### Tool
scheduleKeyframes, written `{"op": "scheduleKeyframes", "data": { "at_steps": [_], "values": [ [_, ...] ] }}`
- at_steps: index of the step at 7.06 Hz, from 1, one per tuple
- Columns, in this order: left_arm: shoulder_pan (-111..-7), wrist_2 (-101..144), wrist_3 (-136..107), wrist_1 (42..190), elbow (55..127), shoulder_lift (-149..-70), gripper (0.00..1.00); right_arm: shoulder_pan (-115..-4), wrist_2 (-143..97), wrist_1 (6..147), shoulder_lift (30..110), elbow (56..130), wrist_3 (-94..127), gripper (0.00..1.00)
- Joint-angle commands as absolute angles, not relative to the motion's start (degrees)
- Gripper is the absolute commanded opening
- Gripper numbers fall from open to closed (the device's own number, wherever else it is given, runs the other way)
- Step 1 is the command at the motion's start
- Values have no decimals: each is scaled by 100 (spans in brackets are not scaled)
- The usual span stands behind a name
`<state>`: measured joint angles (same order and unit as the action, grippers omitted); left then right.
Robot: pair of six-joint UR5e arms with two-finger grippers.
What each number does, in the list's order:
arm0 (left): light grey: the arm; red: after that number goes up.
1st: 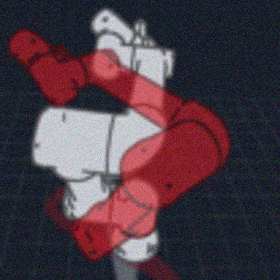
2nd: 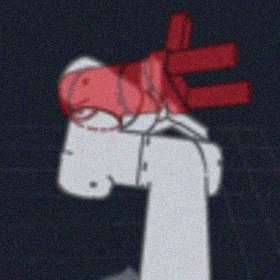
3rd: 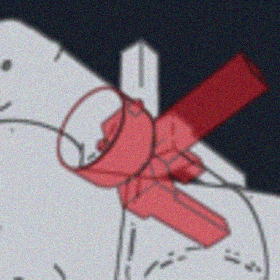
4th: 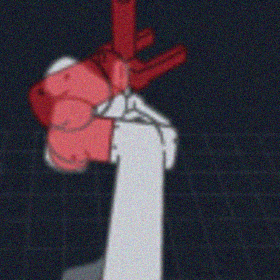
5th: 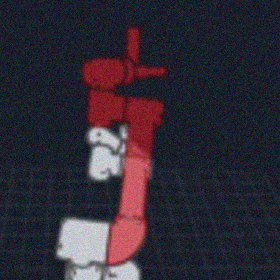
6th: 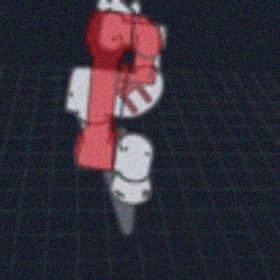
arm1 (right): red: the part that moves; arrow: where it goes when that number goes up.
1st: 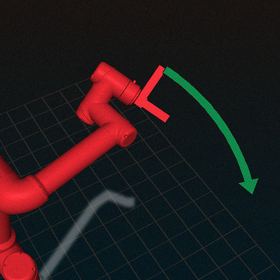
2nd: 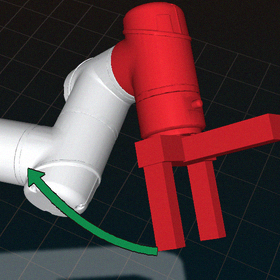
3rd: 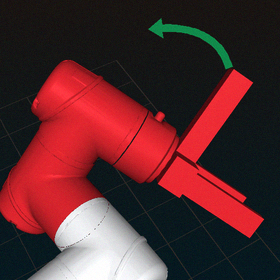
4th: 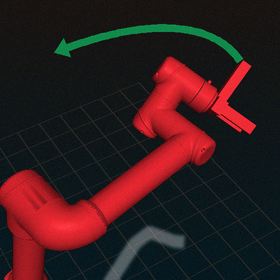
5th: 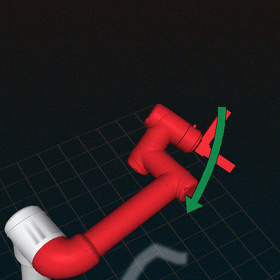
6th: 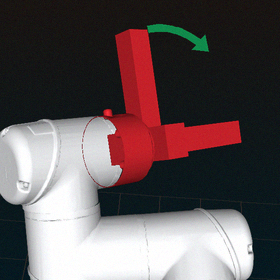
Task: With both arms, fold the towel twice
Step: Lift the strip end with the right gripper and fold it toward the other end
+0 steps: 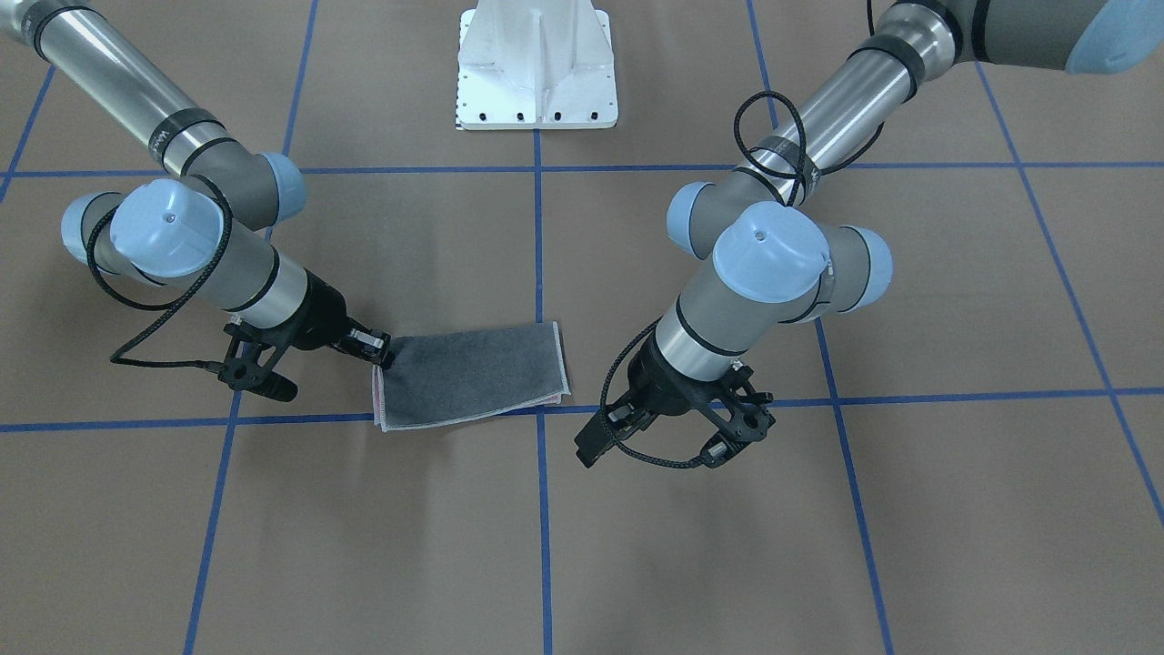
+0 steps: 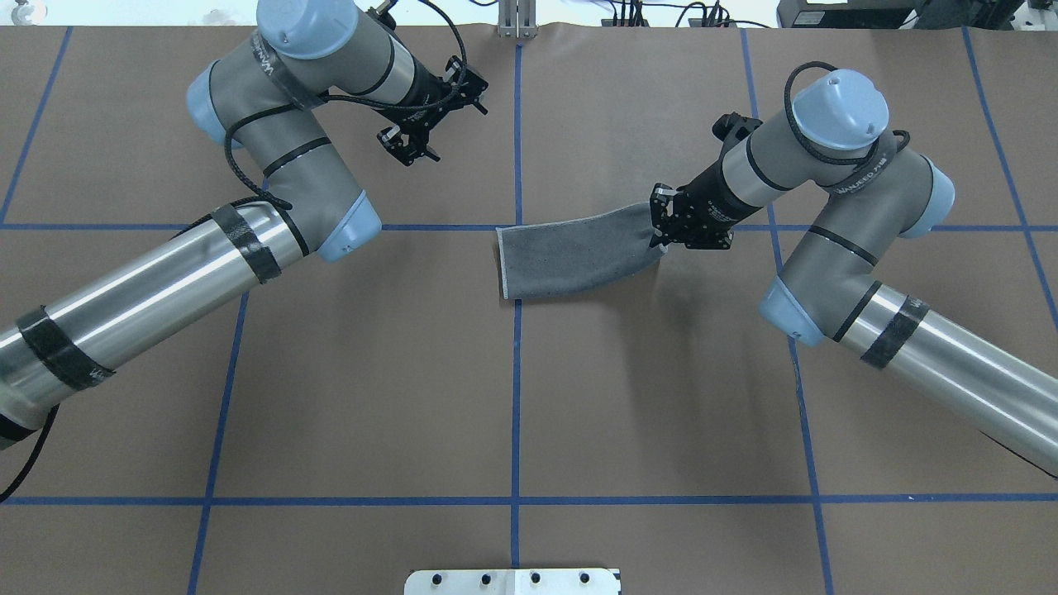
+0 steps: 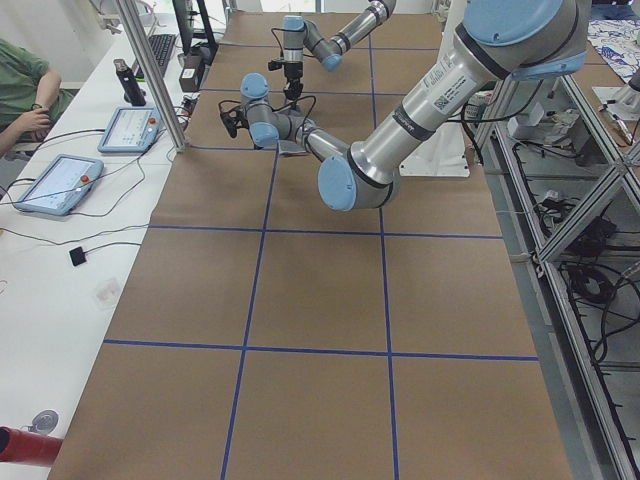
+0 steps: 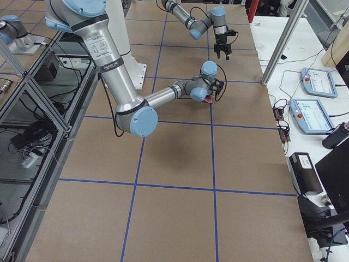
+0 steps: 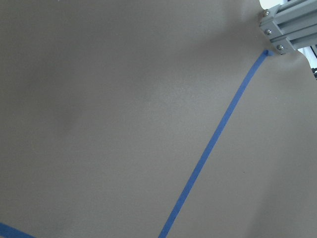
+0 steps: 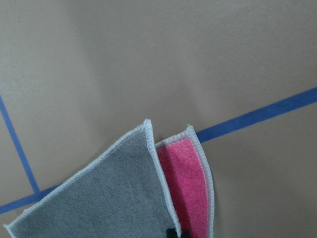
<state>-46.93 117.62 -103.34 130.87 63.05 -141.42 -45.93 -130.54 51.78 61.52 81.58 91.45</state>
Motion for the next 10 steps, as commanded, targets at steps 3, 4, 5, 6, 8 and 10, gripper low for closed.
{"op": "scheduleKeyframes", "data": {
  "at_steps": [3,4,5,6,8,10],
  "values": [
    [-4737,11769,-10239,13087,6284,-14133,99,-4001,-13526,5212,6284,8857,10165,0],
    [-4737,11760,-10239,13087,6284,-14133,99,-3773,-13544,5221,6284,9059,10439,0],
    [-4737,11760,-10239,13087,6284,-14124,99,-3509,-13527,5212,6188,9201,10963,0],
    [-4737,11760,-10239,13087,6284,-14124,100,-3272,-13483,5221,6031,9228,11291,0],
    [-4764,11768,-10231,13087,6302,-14124,99,-2946,-13343,5221,5819,9220,11592,0],
    [-4781,11769,-10230,13078,6302,-14124,99,-2743,-13026,5212,5713,9159,11663,97]
  ]
}}
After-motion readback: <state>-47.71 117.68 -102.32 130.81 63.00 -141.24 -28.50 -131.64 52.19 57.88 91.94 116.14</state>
